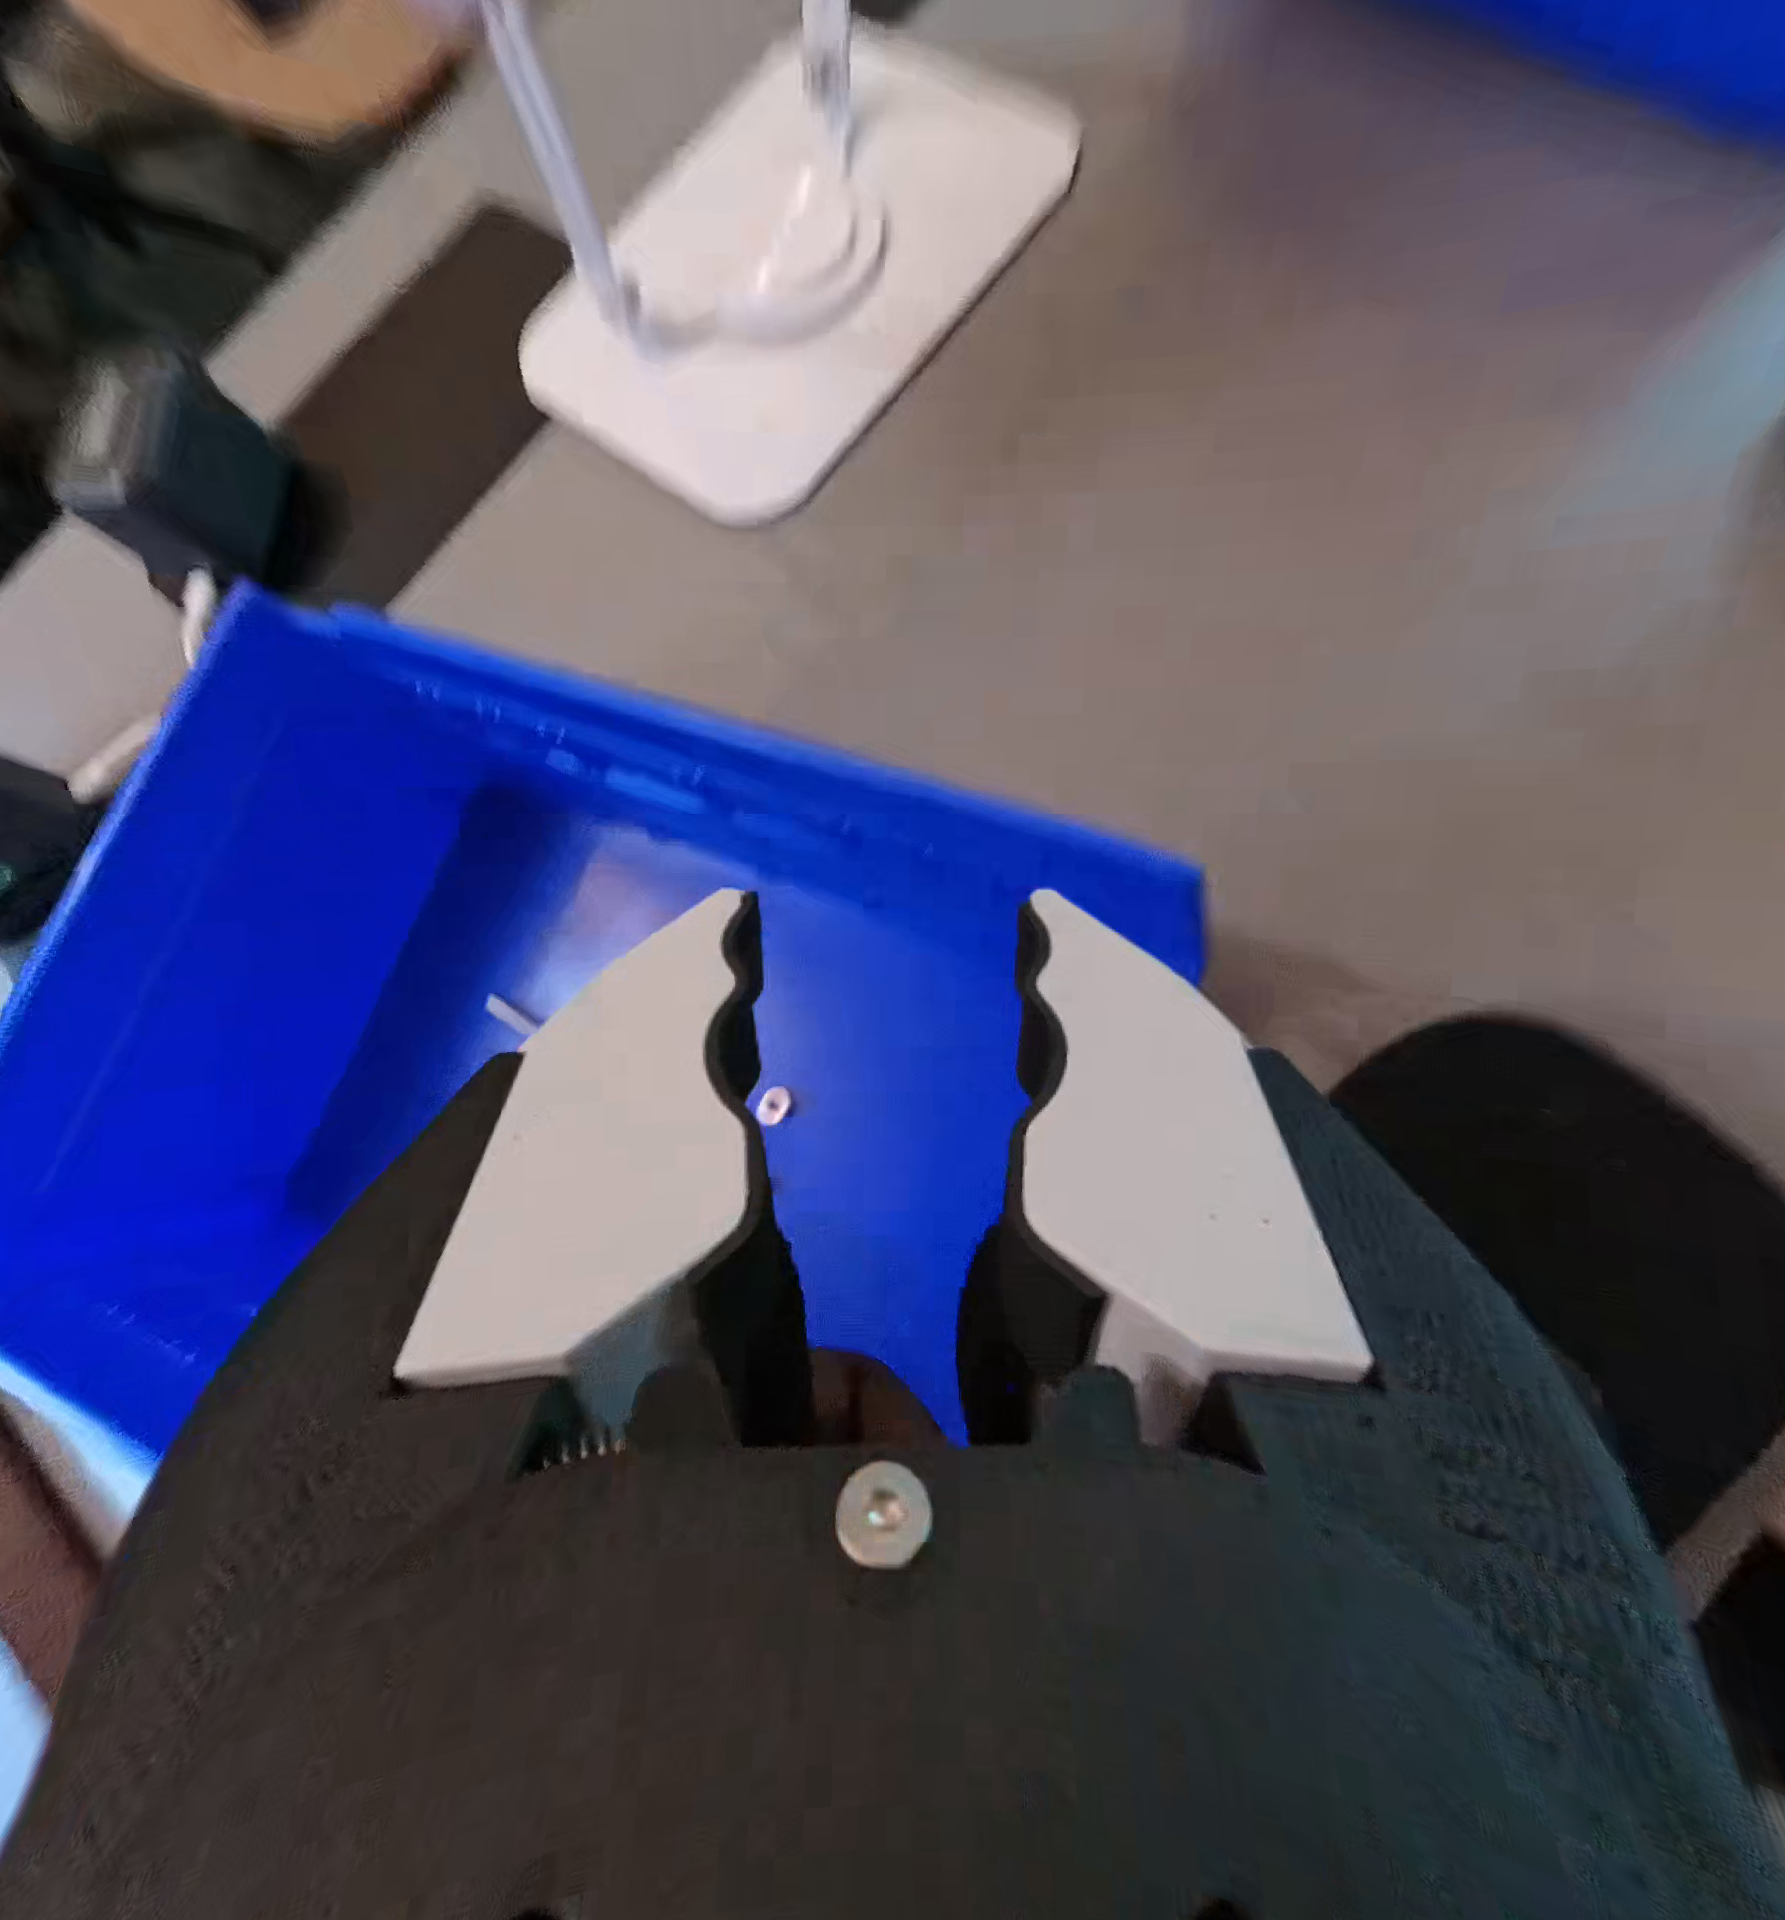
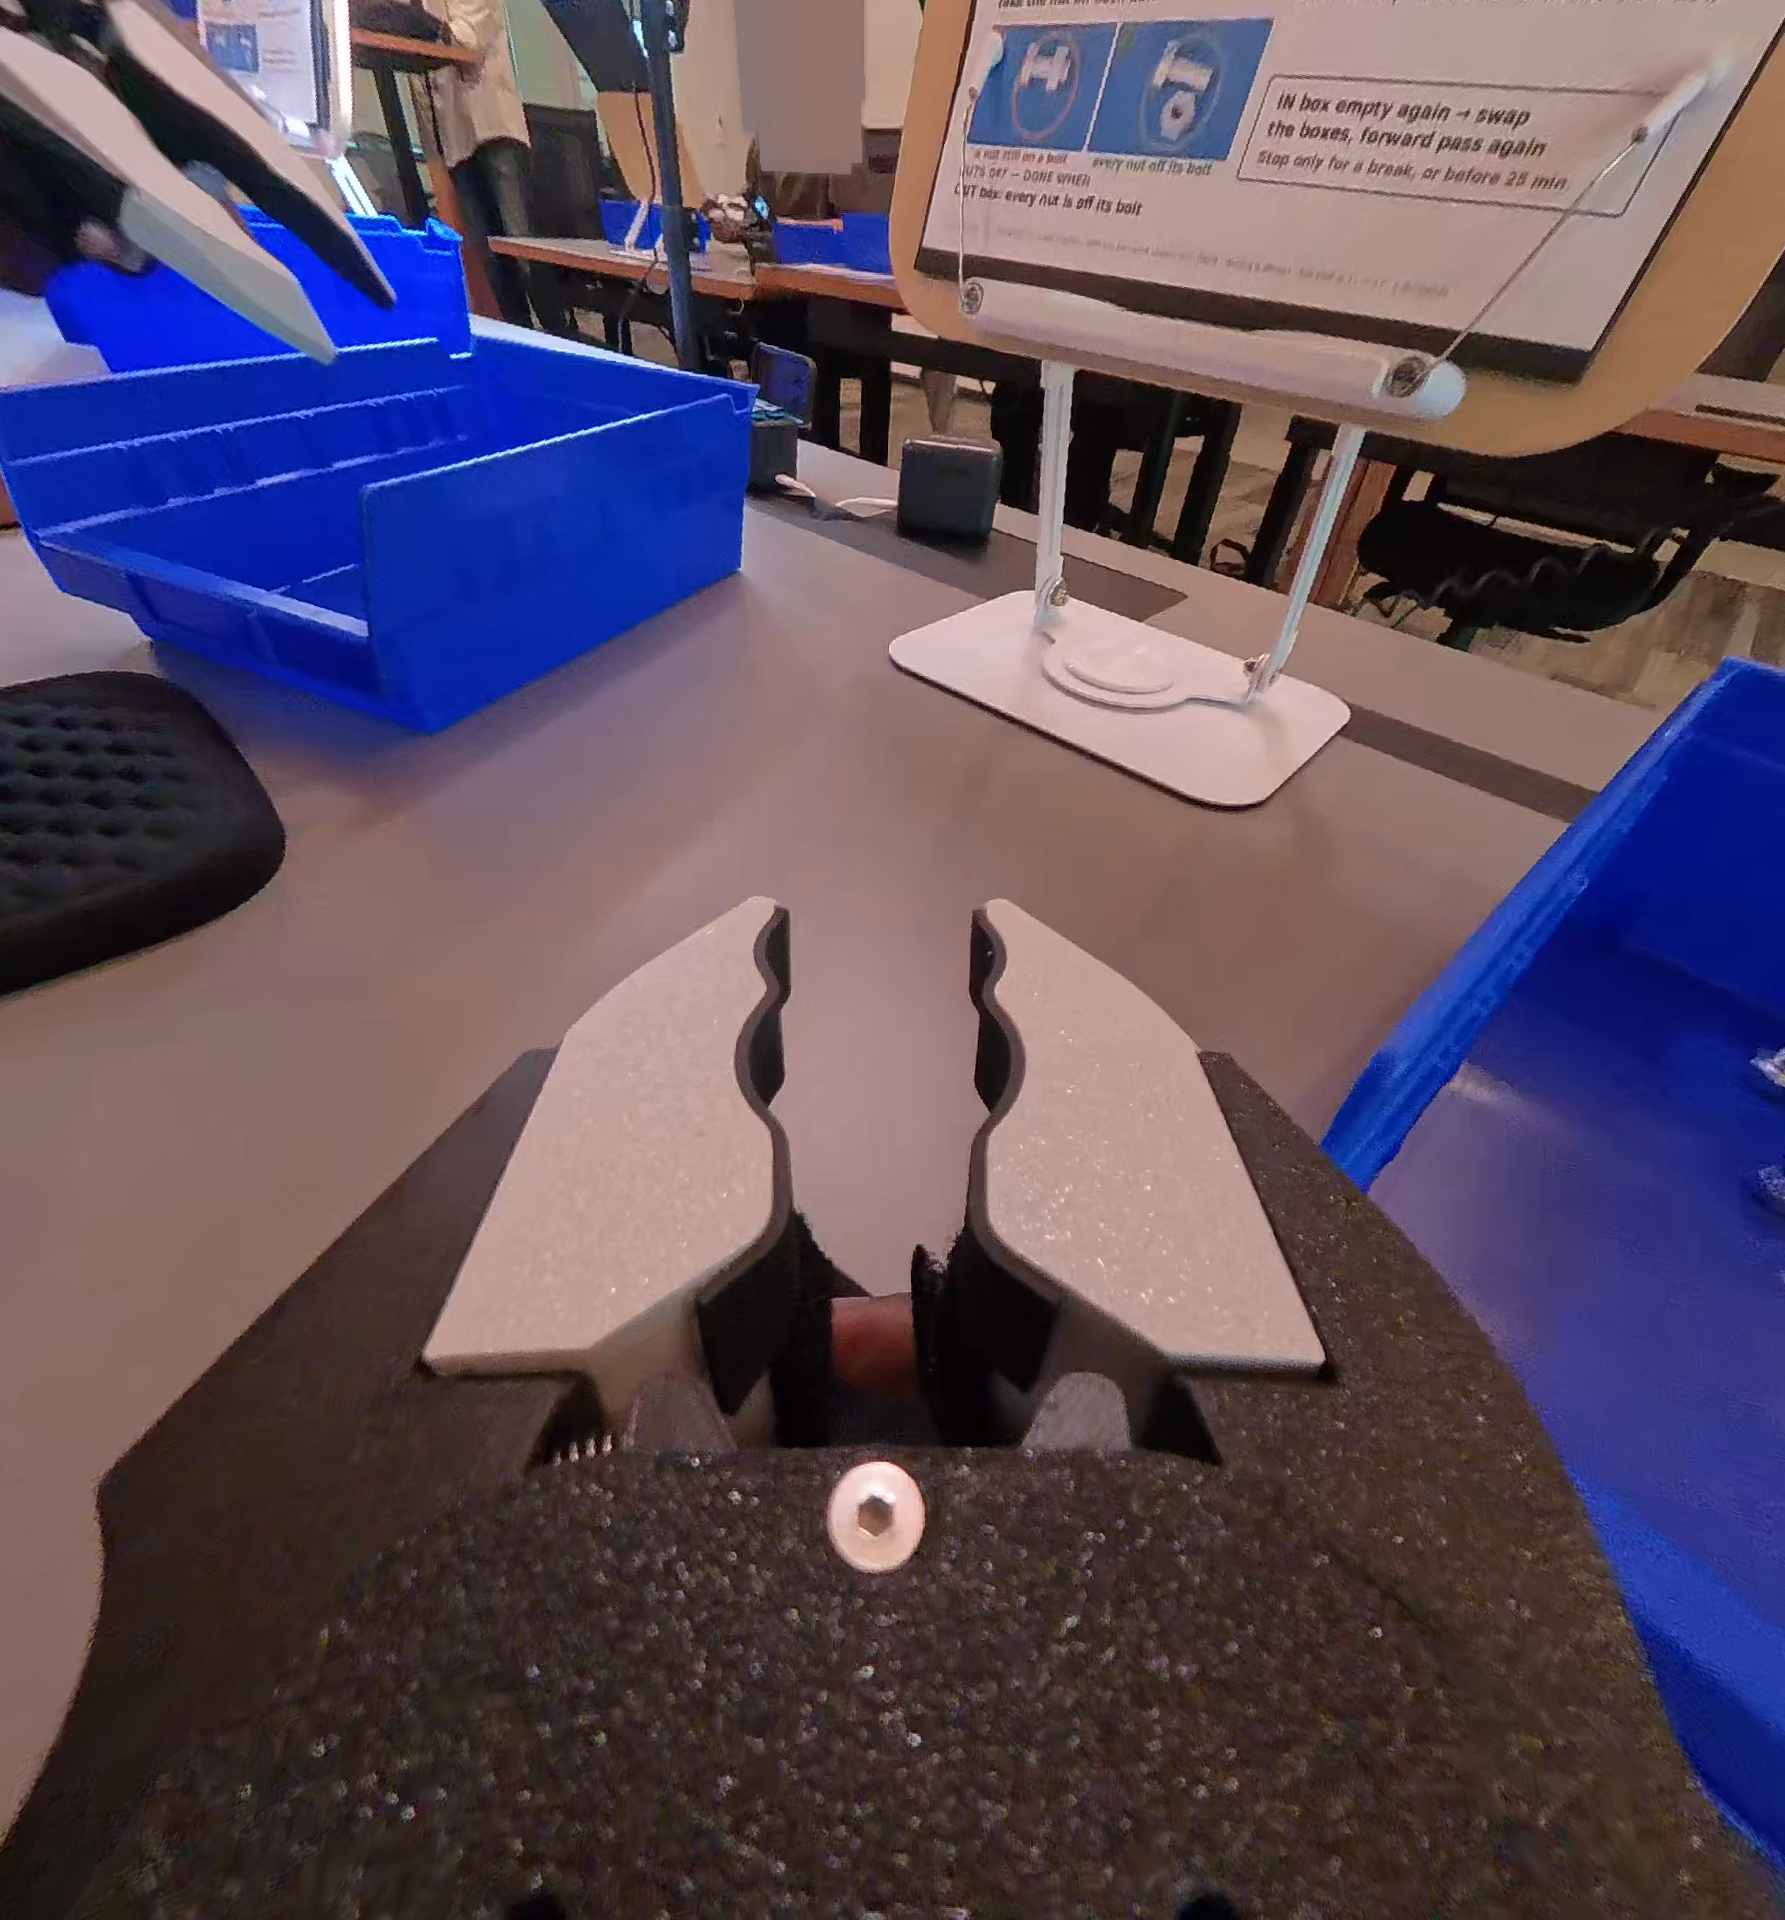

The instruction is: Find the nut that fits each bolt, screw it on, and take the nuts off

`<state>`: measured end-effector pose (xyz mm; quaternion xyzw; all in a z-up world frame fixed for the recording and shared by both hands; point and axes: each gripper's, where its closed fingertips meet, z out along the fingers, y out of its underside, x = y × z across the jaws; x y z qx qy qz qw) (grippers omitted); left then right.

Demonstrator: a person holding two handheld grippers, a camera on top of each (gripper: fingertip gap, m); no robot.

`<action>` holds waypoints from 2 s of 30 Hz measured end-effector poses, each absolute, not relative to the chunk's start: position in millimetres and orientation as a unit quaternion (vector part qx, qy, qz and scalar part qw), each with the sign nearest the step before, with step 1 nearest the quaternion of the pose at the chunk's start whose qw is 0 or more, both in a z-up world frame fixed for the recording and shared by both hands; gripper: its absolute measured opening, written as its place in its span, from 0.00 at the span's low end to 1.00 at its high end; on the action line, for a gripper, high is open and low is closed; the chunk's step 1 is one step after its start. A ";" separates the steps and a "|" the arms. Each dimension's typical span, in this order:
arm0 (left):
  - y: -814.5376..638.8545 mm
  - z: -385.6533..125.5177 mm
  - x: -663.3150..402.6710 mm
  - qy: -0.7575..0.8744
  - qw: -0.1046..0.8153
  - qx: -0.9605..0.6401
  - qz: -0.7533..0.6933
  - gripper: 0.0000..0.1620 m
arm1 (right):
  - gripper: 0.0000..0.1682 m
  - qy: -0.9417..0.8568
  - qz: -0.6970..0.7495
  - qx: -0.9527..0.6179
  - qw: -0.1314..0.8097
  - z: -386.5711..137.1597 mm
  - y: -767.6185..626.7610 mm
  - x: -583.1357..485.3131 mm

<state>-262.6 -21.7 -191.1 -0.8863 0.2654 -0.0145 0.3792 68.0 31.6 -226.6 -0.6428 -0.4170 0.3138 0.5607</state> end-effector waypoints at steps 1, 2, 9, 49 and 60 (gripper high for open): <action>-19.8 -198.0 -274.7 0.268 0.344 -0.900 -0.007 0.28 | 0.20 -0.414 0.318 -0.643 0.561 -227.7 31.2 68.1; -17.0 -204.7 -286.2 0.268 0.314 -0.911 0.002 0.27 | 0.20 -0.412 0.320 -0.643 0.561 -228.0 31.4 68.6; 2.0 -260.7 -344.0 0.249 0.140 -0.958 0.014 0.21 | 0.19 -0.403 0.334 -0.637 0.566 -226.0 31.4 70.7; 23.4 -164.4 -258.6 0.218 0.539 -0.813 -0.038 0.04 | 0.18 -0.418 0.318 -0.639 0.562 -232.2 31.6 66.1; -54.5 -161.2 -61.5 0.274 0.681 -0.621 -0.275 0.04 | 0.15 -0.453 0.384 -0.586 0.551 -211.3 -0.4 32.1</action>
